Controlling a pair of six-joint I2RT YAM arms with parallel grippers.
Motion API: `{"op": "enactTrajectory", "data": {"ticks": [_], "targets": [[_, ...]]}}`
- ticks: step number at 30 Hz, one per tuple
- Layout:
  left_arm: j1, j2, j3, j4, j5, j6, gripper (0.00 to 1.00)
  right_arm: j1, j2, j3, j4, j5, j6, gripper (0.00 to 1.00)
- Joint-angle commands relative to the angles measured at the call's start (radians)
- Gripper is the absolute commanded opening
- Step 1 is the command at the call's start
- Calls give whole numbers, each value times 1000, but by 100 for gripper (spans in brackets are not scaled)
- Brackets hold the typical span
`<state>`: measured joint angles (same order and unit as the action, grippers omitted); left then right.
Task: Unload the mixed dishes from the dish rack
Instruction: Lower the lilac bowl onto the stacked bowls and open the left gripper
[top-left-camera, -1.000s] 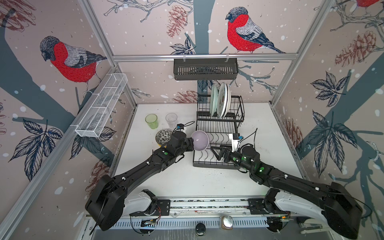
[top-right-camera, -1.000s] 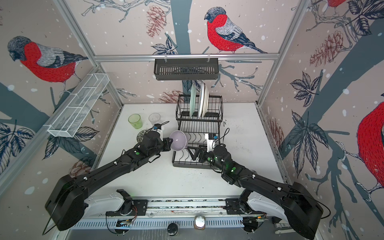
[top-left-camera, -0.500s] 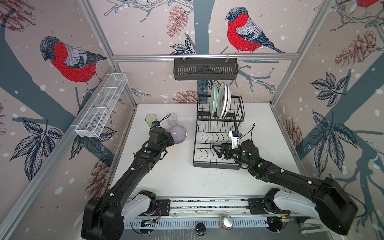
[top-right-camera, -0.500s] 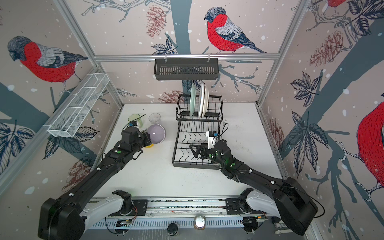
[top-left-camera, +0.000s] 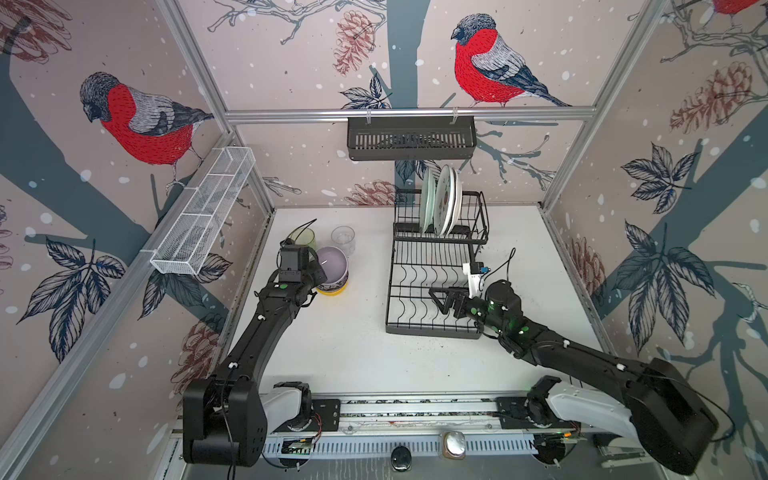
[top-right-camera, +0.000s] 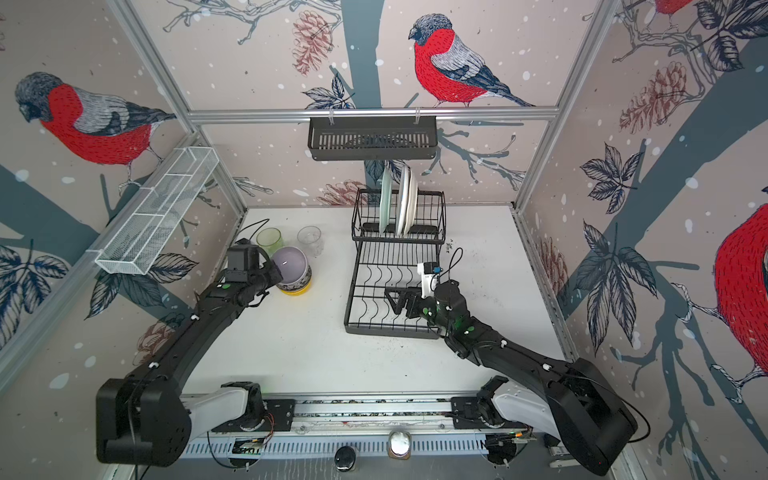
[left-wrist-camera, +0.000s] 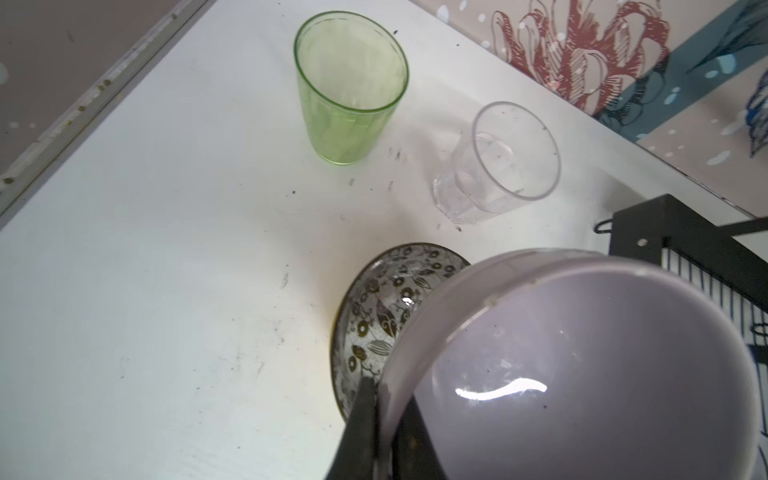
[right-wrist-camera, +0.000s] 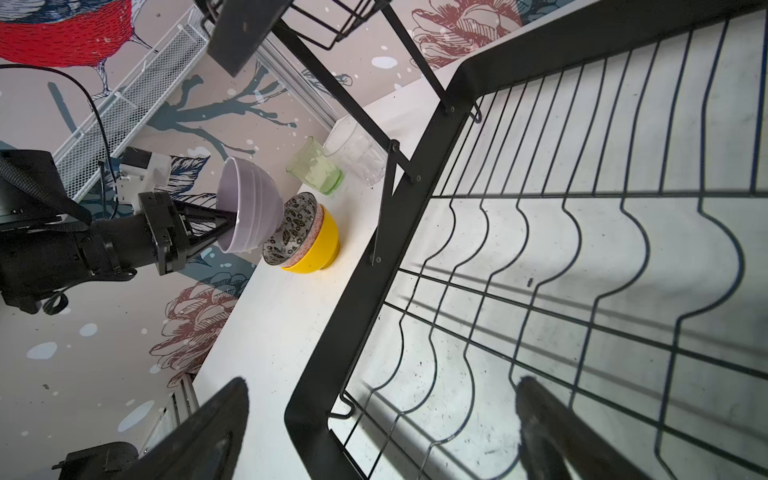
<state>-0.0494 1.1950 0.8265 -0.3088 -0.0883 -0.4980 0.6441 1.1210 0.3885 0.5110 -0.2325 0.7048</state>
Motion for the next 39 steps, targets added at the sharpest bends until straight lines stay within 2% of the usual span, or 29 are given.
{"op": "enactTrajectory", "data": {"ticks": [1,11,36,38,39], "targets": [[10,24,29,10,3,29,0,-7,24,9,47,-29,6,99],[16,120,67,-23,11,24,0,-34,57,6,60,-46,18,99],[18,223,138,-91,-6,50,0,-58,89,4,83,-79,37,99],[18,220,139,-97,-12,51,67,-60,92,6,82,-81,35,99],[18,218,141,-103,-15,53,79,-60,93,9,79,-80,34,99]]}}
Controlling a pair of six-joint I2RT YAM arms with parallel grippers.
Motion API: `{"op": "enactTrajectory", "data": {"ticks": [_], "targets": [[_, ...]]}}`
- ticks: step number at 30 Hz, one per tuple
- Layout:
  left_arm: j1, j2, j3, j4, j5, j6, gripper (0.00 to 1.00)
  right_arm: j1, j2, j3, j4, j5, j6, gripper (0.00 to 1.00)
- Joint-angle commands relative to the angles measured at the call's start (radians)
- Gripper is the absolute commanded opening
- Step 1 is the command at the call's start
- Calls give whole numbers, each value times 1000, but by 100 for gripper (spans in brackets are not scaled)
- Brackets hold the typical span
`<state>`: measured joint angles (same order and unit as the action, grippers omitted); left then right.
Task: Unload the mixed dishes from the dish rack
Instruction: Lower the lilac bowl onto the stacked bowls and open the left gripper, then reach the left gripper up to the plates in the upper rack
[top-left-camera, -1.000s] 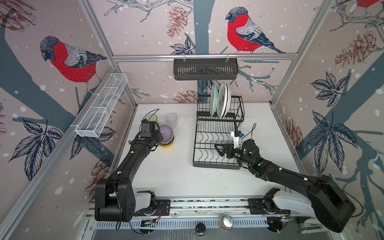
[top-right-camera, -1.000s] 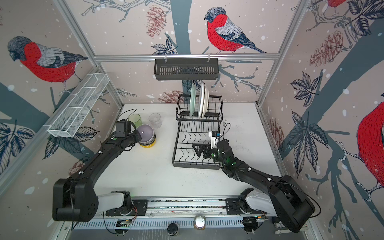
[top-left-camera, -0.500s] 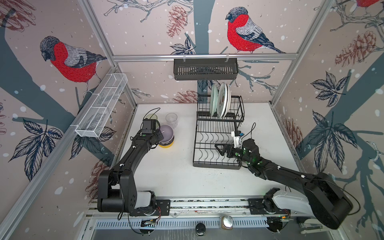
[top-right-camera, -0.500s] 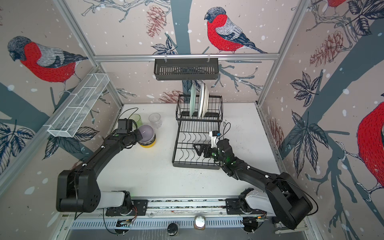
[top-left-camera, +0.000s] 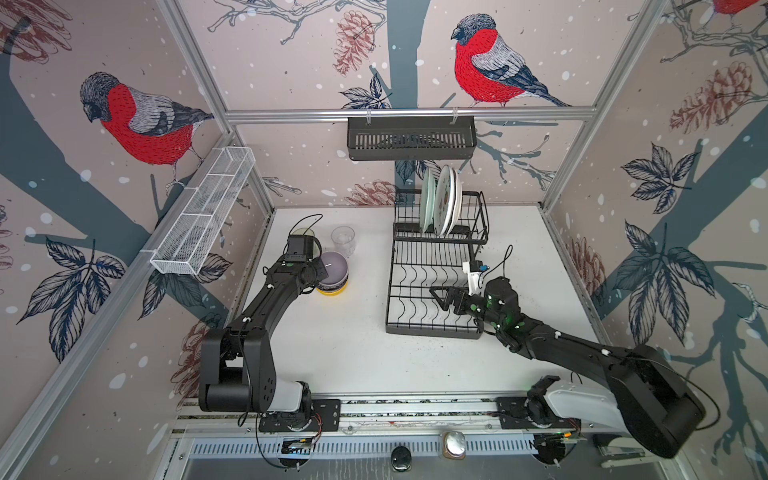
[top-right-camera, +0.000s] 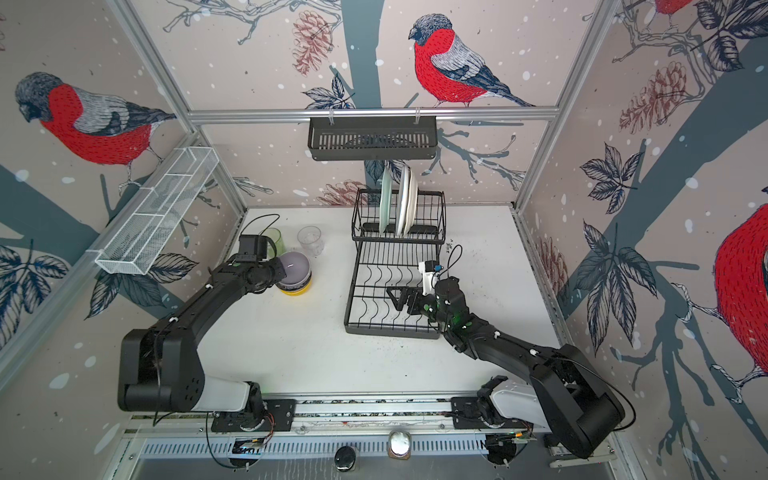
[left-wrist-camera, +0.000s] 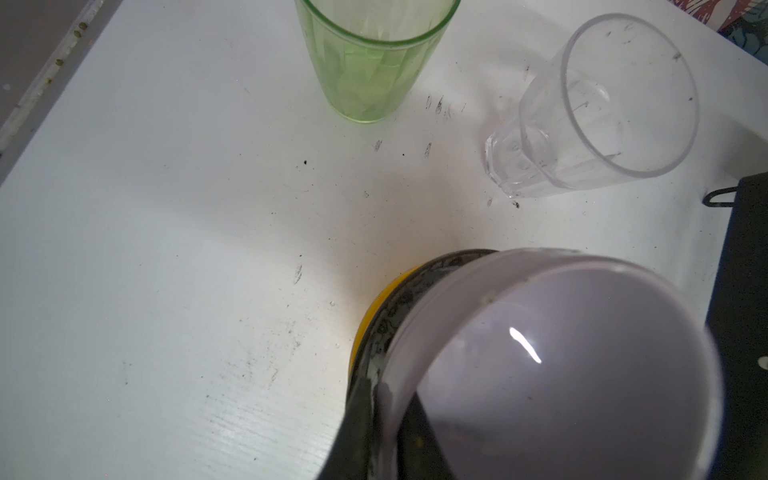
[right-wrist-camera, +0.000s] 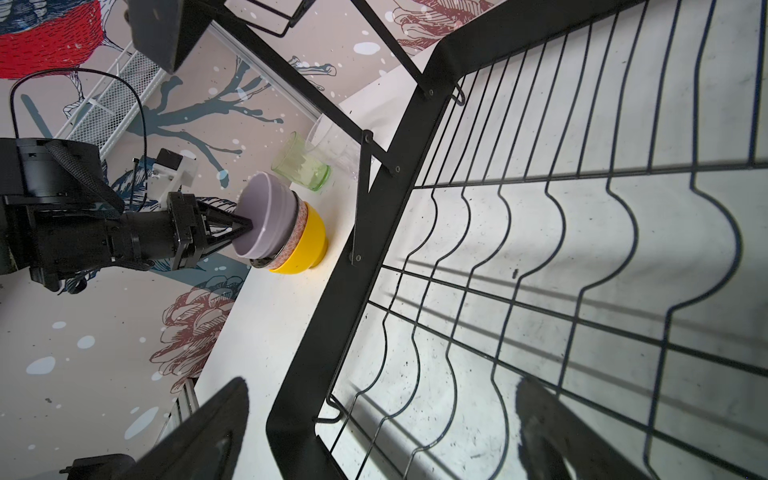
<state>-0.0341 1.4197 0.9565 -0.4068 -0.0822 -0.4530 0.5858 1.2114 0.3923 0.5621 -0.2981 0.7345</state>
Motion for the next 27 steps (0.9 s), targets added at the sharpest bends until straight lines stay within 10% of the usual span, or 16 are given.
{"op": "enactTrajectory", "data": {"ticks": [1,10,27], "targets": [[3,-13,16,-10,-22,14,90,-1,4,9,21,-15,2,99],[-22,-162,15,43,80,8,97,0,-52,59,-96,35,-35,99],[-452,-269,12,421,24,-26,83,20,-295,64,-356,189,9,99]]}}
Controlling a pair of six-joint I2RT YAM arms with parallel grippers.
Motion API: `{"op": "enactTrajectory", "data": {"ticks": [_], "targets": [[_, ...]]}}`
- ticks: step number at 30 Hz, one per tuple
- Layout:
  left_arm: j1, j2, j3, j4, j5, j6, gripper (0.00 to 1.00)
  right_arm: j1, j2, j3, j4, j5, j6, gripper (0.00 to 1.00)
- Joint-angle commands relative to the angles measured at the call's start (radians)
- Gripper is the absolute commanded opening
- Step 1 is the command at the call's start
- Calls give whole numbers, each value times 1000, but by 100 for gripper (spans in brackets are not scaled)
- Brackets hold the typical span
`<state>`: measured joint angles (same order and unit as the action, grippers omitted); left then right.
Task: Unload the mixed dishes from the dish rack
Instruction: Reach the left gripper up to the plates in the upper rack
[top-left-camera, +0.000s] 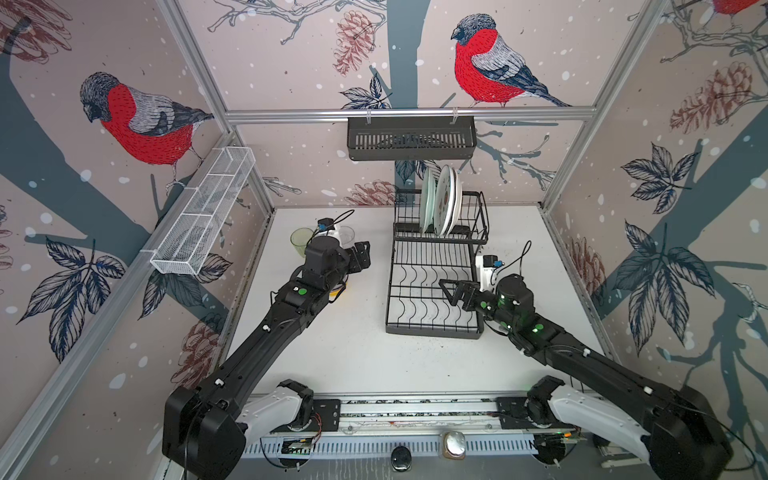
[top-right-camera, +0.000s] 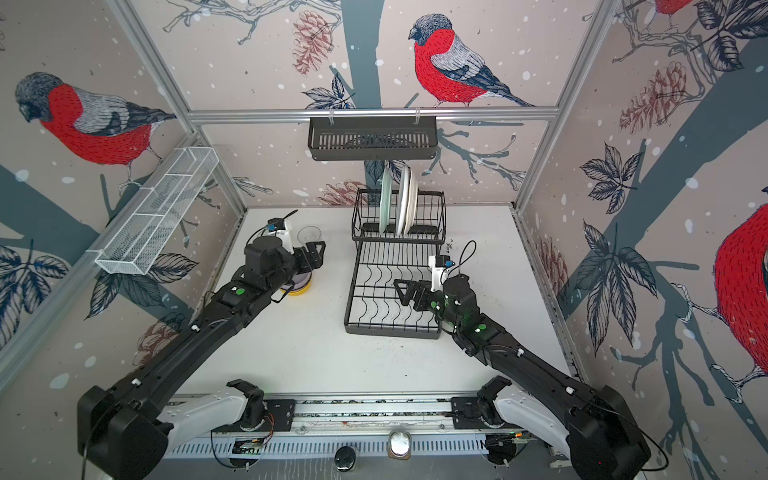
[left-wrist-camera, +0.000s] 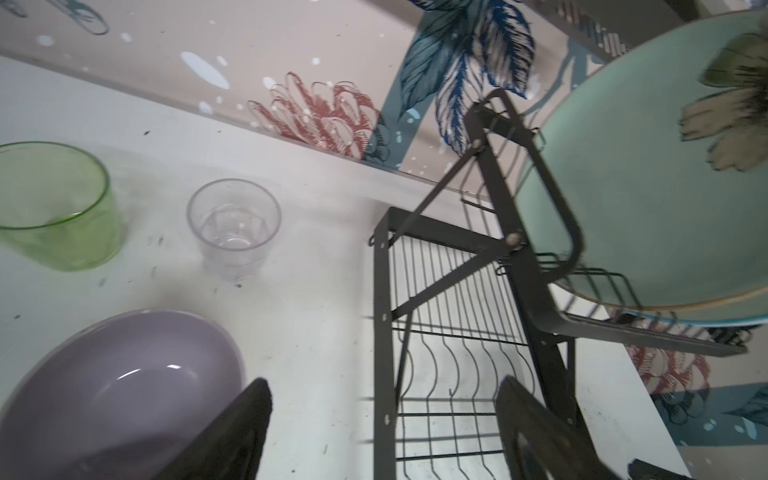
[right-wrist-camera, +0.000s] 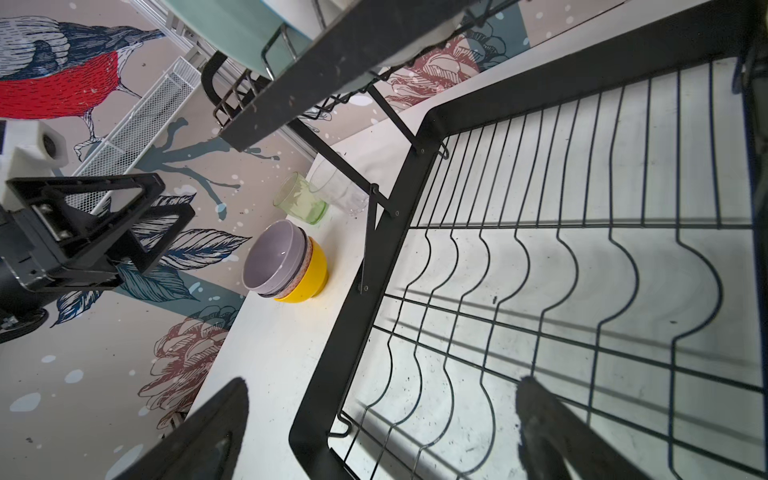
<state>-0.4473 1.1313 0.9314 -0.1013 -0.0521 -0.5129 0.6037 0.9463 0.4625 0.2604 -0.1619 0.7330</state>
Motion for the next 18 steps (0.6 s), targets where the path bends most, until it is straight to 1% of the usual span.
{"op": "enactTrajectory", "data": {"ticks": [1,4,9,13,18], "targets": [[-64,40,60,115,-20,47,81,2,-49,-8,-75,69,14,99],[-120,85,112,149,-24,78,78,1,-103,-23,-114,110,27,99],[-175,140,145,228,-7,95,69,1,-180,-54,-143,149,41,99],[-188,193,163,325,92,107,61,0,-229,-80,-147,181,53,100],[-208,285,243,338,137,136,57,1,-248,-78,-179,196,62,100]]}}
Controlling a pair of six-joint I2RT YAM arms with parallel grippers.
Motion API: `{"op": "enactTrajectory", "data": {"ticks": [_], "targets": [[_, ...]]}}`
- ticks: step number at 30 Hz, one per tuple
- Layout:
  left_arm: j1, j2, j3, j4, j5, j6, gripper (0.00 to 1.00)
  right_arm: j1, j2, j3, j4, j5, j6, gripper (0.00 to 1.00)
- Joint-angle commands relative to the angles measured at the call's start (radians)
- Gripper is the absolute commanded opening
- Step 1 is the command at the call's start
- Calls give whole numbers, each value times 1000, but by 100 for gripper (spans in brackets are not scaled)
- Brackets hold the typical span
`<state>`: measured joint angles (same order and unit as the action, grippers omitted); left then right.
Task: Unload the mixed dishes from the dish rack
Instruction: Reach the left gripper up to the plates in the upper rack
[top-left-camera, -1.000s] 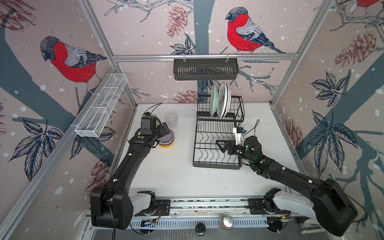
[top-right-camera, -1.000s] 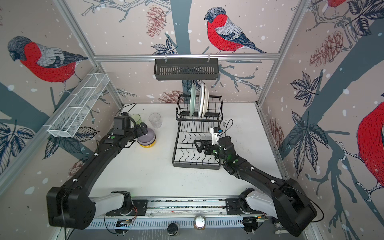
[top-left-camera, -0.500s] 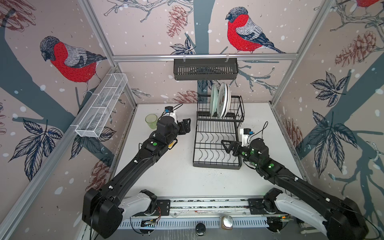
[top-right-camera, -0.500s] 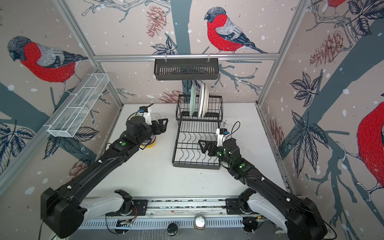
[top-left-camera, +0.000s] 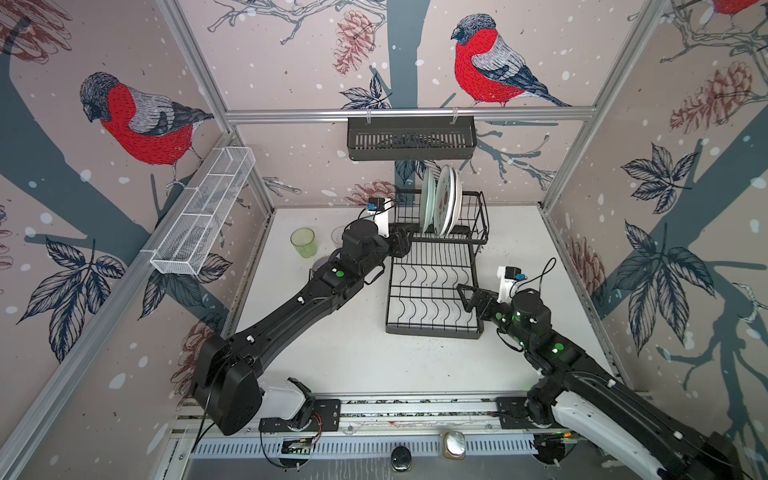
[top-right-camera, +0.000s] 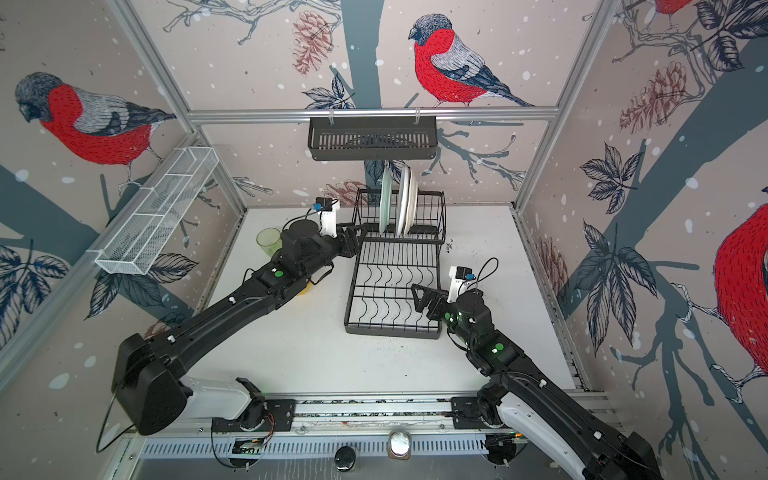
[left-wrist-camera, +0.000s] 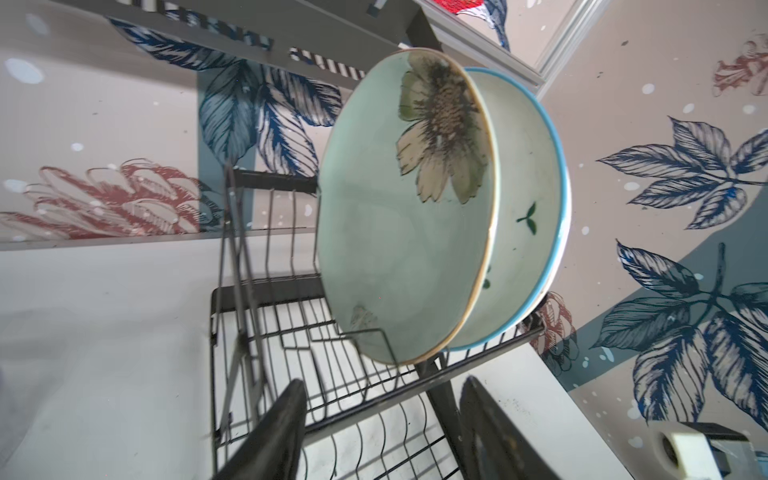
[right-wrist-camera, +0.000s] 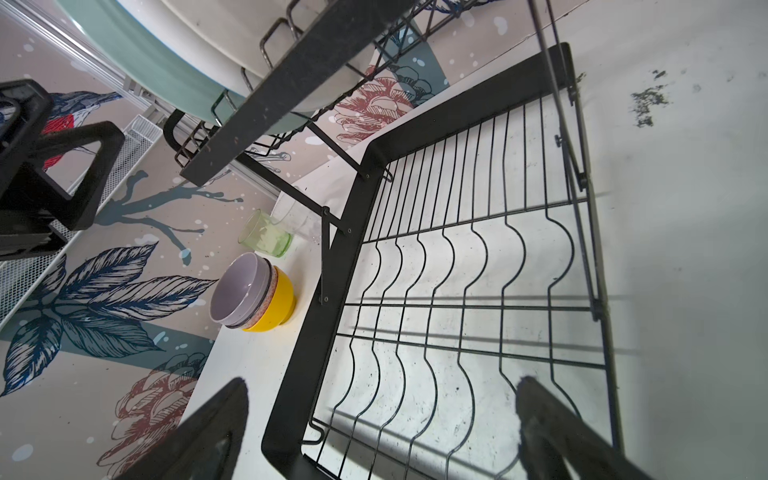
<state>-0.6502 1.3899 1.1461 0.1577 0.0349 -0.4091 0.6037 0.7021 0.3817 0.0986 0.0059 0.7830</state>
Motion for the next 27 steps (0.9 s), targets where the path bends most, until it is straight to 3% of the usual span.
{"op": "enactTrajectory", "data": {"ticks": [1,9,14,19,27], "targets": [[-8,45,45,84,54,32,56,0,-4,5,-25,27,12,100],[-11,168,125,106,39,56,41,1,-18,6,-52,28,5,100],[-11,257,211,57,43,88,39,1,-18,-1,-51,37,1,99],[-10,331,286,8,22,101,30,1,-19,-6,-51,43,7,100],[-11,384,364,-35,-1,113,17,1,-45,-23,-56,49,10,99]]}}
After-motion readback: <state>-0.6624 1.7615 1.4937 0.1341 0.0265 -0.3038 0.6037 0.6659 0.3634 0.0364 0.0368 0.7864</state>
